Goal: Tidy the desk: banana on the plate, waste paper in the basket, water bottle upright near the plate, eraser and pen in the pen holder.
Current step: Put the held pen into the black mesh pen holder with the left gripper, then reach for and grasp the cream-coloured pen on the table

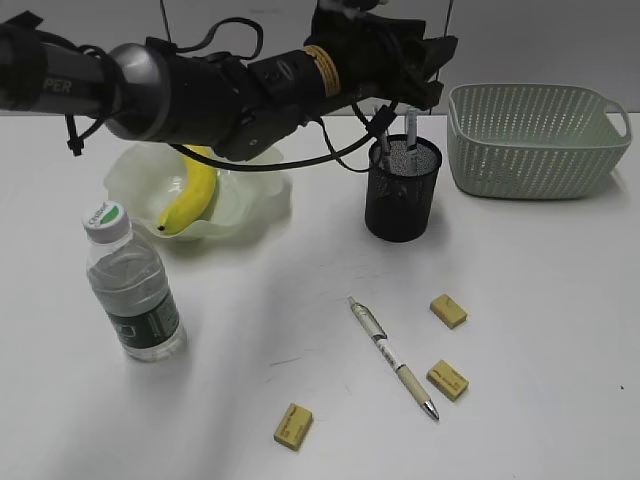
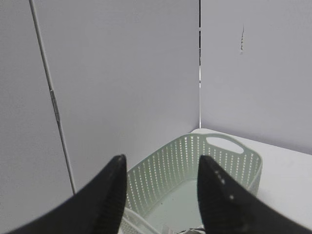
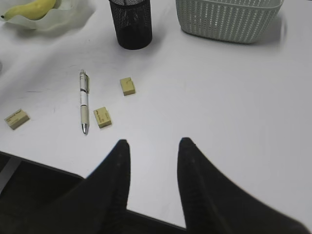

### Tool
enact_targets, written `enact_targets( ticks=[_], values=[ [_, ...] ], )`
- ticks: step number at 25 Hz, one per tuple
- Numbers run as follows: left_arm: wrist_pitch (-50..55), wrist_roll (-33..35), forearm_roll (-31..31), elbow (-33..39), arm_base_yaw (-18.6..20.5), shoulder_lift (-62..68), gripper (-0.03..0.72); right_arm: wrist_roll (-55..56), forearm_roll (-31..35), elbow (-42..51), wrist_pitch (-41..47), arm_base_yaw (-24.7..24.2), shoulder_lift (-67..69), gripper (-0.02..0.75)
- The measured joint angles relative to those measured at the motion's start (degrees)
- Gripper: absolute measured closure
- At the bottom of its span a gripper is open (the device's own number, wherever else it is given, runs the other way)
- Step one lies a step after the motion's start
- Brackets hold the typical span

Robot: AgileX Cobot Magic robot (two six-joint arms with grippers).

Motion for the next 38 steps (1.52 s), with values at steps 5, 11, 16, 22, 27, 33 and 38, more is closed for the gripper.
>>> enact_targets(
  ticks=[5, 11, 16, 22, 27, 33, 38],
  values=[
    [8.6, -3.8, 0.1, 0.0, -0.2, -4.0, 0.318, 0.0, 0.0, 0.0, 0.0, 0.0, 0.0, 0.462],
    [52.5, -5.9, 0.1, 0.4, -1.6, -18.2, 0.41, 0.0, 0.0, 0.0, 0.0, 0.0, 0.0, 0.462],
    [66.8, -0.5, -3.4, 12.4, -1.6, -35.2, 0.438, 0.0, 0.0, 0.0, 0.0, 0.0, 0.0, 0.465],
    [77.2, 0.1, -11.9, 37.9, -1.7, -64.9, 0.31, 0.0, 0.0, 0.0, 0.0, 0.0, 0.0, 0.47],
    [93.5, 0.1, -17.1, 49.5, -1.7, -92.4, 0.213, 0.0, -0.1, 0.0, -0.1, 0.0, 0.0, 0.47],
    [98.8, 0.1, -18.6, 57.4, -1.8, -114.5, 0.207, 0.0, -0.1, 0.0, 0.0, 0.0, 0.0, 0.47],
    [97.7, 0.6, -18.8, 59.0, -1.8, -122.4, 0.249, -0.1, -0.1, 0.0, 0.0, 0.0, 0.8, 0.476]
  ],
)
